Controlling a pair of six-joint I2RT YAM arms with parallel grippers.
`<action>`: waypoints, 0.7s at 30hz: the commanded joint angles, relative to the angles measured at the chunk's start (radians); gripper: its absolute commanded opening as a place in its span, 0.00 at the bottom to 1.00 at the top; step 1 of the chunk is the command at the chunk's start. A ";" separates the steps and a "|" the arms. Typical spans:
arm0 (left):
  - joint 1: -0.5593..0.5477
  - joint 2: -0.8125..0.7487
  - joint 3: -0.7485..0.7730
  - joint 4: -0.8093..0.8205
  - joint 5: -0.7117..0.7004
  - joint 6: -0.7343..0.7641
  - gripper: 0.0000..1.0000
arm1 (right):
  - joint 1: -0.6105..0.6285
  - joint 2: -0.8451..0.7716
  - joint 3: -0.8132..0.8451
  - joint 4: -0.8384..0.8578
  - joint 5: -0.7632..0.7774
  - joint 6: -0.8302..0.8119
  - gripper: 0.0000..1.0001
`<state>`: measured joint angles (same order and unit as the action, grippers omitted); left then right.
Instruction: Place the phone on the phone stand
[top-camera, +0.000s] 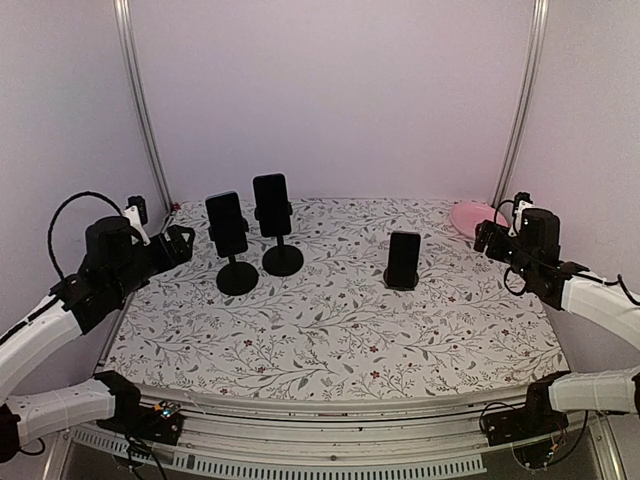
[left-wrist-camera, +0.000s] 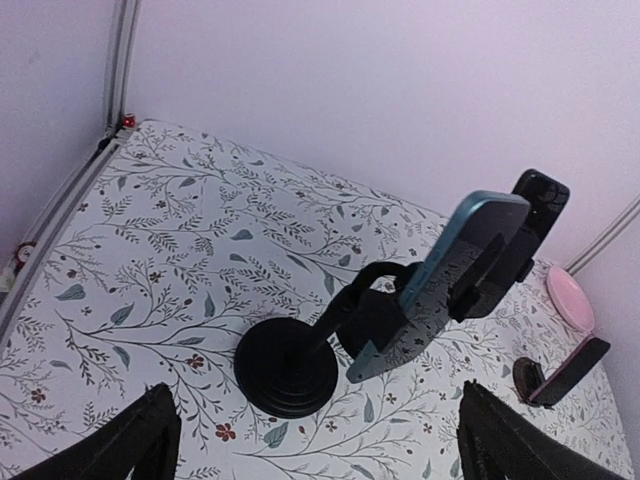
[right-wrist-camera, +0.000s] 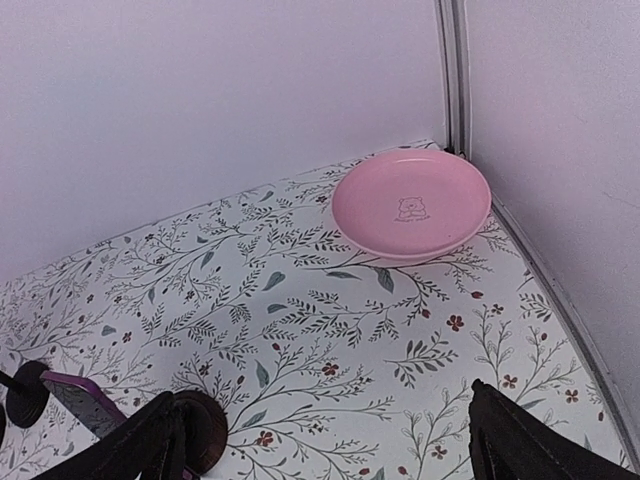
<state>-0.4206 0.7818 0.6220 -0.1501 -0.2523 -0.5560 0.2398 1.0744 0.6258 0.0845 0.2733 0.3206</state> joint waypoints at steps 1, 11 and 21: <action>0.108 0.027 0.017 -0.065 0.011 -0.055 0.97 | -0.060 0.028 -0.044 0.142 -0.022 -0.072 0.99; 0.375 0.161 -0.088 0.132 0.096 -0.063 0.97 | -0.242 0.263 -0.216 0.631 -0.008 -0.140 0.99; 0.416 0.251 -0.242 0.595 0.044 0.281 0.96 | -0.236 0.443 -0.381 1.169 -0.141 -0.292 0.99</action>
<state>-0.0120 1.0233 0.4030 0.1967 -0.1772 -0.4507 -0.0006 1.4528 0.2825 0.9600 0.2276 0.1112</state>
